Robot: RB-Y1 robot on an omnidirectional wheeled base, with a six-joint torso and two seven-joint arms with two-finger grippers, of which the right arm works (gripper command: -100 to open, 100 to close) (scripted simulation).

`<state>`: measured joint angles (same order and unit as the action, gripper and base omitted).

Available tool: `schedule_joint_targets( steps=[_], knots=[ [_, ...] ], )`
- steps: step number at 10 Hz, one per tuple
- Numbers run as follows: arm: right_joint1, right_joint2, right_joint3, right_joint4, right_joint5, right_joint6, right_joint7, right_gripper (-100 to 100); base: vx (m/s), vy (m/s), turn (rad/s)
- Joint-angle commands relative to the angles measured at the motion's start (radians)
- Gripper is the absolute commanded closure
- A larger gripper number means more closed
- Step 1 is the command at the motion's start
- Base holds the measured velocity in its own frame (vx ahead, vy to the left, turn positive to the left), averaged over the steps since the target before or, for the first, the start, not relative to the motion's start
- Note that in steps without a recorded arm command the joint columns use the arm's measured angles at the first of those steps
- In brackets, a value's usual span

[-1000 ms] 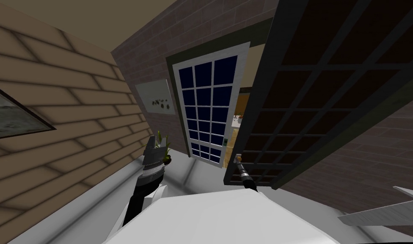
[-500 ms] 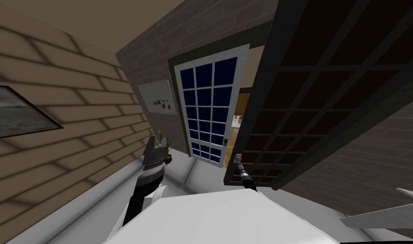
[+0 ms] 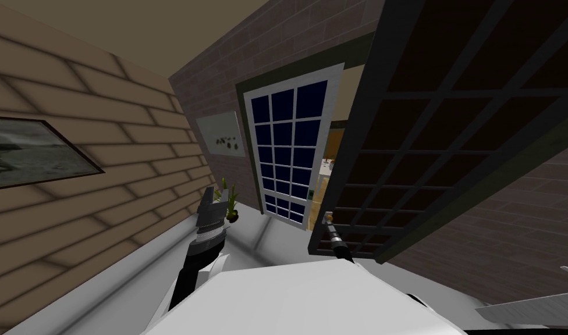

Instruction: Pull the door open

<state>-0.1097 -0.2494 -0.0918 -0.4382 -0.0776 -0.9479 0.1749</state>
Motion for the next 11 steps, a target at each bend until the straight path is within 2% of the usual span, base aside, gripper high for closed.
schedule_joint_targets(
  steps=[1, 2, 3, 4, 5, 8, 9, 10, 11],
  knots=[
    [0.032, -0.014, -0.012, -0.050, -0.009, 0.032, -0.009, 100, -0.015, -0.009, 0.011],
    [0.032, -0.014, -0.012, -0.061, -0.009, 0.032, -0.009, 100, -0.007, 0.004, -0.003],
    [0.032, -0.015, -0.007, -0.067, -0.019, 0.032, -0.051, 100, -0.018, -0.007, 0.033],
    [0.032, -0.015, -0.007, -0.067, -0.019, 0.032, -0.051, 100, -0.025, -0.013, 0.053],
    [0.032, -0.016, -0.002, -0.068, -0.029, 0.033, -0.092, 100, -0.028, -0.015, 0.041],
    [0.032, -0.019, 0.009, -0.070, -0.049, 0.033, -0.168, 100, -0.035, -0.014, 0.054],
    [0.032, -0.019, 0.009, -0.072, -0.049, 0.033, -0.175, 100, -0.034, -0.007, 0.013],
    [0.032, -0.020, 0.014, -0.072, -0.059, 0.034, -0.213, 100, -0.027, -0.012, 0.054],
    [0.032, -0.020, 0.014, -0.072, -0.059, 0.034, -0.217, 100, -0.026, -0.014, 0.043]
  ],
)
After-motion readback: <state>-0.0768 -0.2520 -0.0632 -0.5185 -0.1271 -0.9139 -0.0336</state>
